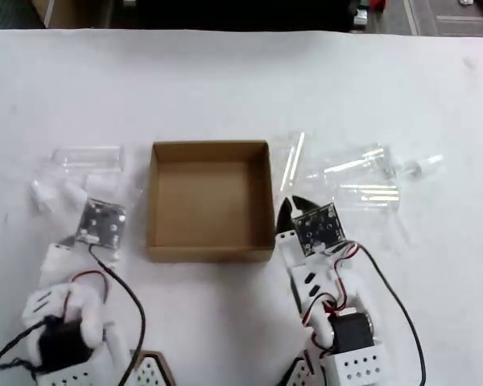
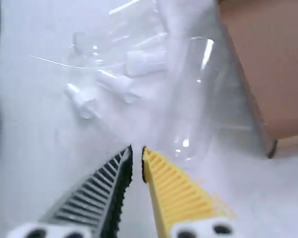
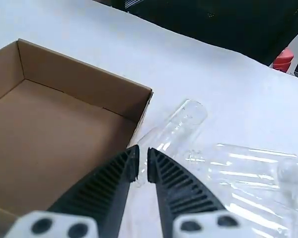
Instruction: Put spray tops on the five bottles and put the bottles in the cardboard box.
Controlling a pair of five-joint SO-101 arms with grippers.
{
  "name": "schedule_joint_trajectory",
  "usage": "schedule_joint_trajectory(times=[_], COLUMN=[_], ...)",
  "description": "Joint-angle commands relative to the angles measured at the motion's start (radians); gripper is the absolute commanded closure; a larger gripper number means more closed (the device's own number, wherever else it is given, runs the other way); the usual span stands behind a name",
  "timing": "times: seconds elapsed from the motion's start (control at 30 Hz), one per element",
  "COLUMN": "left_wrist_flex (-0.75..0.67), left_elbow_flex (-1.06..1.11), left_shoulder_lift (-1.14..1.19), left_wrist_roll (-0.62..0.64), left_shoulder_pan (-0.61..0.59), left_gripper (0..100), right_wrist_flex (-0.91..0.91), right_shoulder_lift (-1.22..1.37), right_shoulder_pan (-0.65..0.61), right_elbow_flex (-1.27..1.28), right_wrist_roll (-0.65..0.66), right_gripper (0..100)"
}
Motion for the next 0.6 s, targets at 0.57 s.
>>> schedule_joint_trajectory(times=[0.57], left_wrist_flex=[0.057], left_elbow_flex=[-0.407], left_shoulder_lift=[-0.004], left_wrist_roll=[-0.203], left_shoulder_pan=[-0.085], left_gripper=[95], right_wrist_flex=[-0.002], right_shoulder_lift=[-0.002], right_shoulder_pan=[0.004], right_elbow_flex=[0.009], right_wrist_roll=[0.000], right_gripper=[98.1])
